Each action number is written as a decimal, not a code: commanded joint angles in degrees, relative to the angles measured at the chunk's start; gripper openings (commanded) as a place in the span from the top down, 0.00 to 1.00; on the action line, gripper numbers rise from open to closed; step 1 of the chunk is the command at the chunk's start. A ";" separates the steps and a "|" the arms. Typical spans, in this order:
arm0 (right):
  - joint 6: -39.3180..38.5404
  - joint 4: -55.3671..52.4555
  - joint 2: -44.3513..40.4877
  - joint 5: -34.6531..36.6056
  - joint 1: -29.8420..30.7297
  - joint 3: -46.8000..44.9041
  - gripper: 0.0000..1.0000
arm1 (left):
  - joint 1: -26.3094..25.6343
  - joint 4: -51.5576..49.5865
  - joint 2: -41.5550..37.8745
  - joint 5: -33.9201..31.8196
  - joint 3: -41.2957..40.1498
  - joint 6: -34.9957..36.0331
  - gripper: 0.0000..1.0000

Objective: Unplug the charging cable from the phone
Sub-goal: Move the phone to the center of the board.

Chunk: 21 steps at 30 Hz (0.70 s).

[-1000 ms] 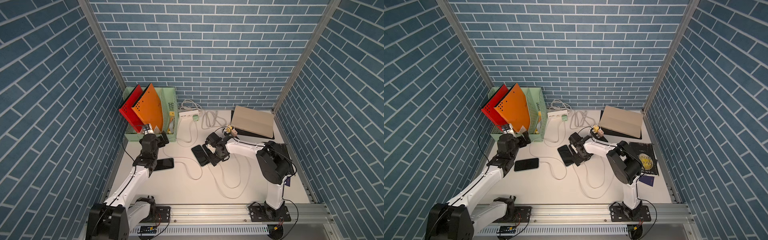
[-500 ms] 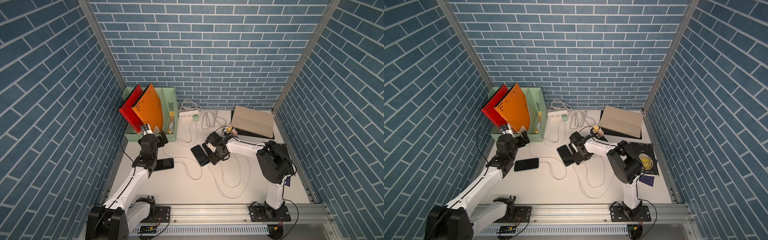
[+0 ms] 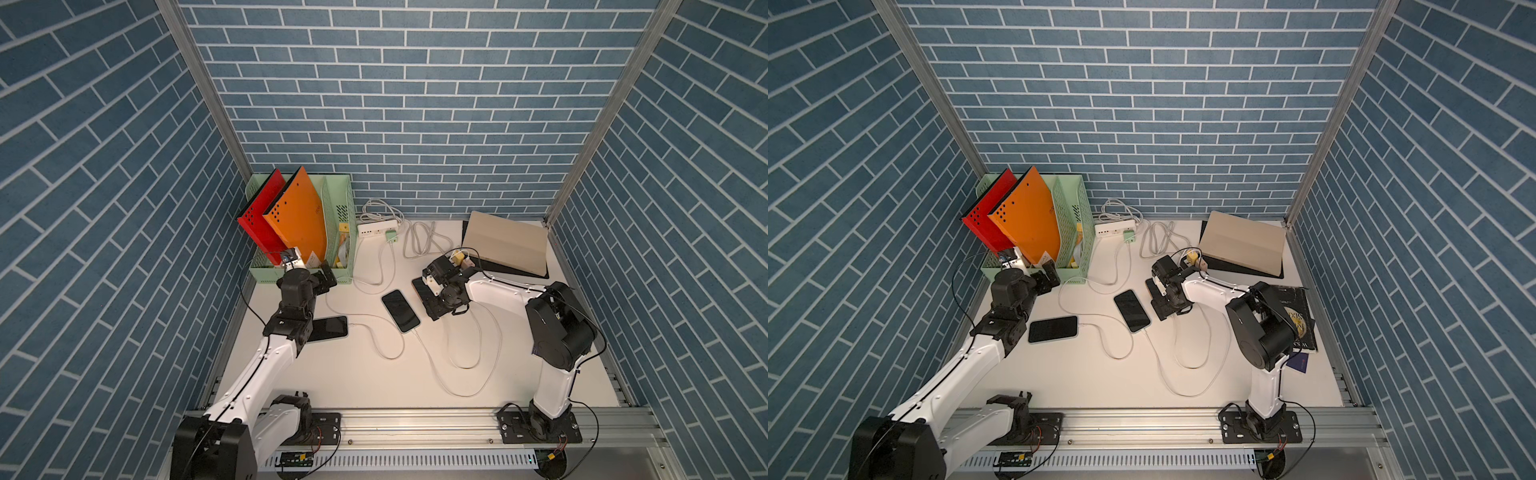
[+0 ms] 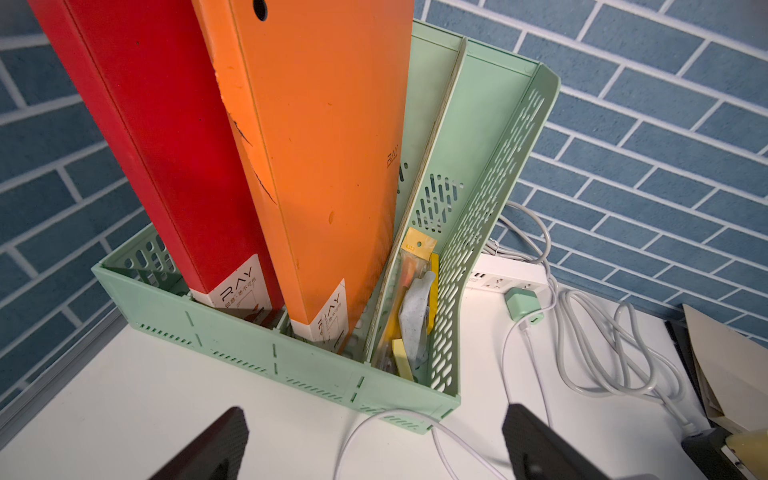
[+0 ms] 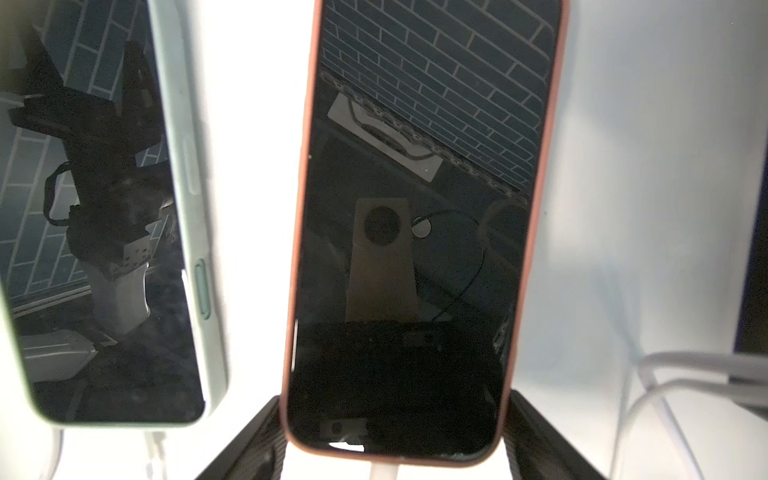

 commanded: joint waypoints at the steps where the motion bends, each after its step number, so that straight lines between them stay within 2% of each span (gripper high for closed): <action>1: 1.13 -1.84 1.20 0.99 -0.10 1.58 0.79 | -0.23 -0.98 -0.36 0.32 0.63 -0.36 0.00; 6: 1.09 -3.42 3.43 2.71 -0.15 3.57 0.74 | -0.23 -1.14 -0.85 -0.21 0.34 -0.32 0.00; 8: 0.96 -4.31 4.44 2.86 -0.13 5.02 0.64 | -0.23 -1.18 -0.99 -0.46 0.23 -0.24 0.00; 12: 0.40 -6.09 6.37 2.88 -0.15 8.09 0.30 | -0.24 -1.42 -1.24 -1.50 -0.04 0.02 0.00; 14: -0.04 -7.04 7.48 2.79 -0.11 9.96 0.19 | -0.24 -1.46 -1.42 -1.93 -0.28 0.03 0.00; 18: -0.53 -8.27 10.20 2.81 -0.10 13.89 0.03 | -0.23 -1.45 -1.79 -2.43 -0.60 0.08 0.00; 21: -0.54 -9.18 12.71 2.60 -0.08 17.55 0.01 | -0.24 -1.45 -1.81 -2.70 -0.67 0.12 0.00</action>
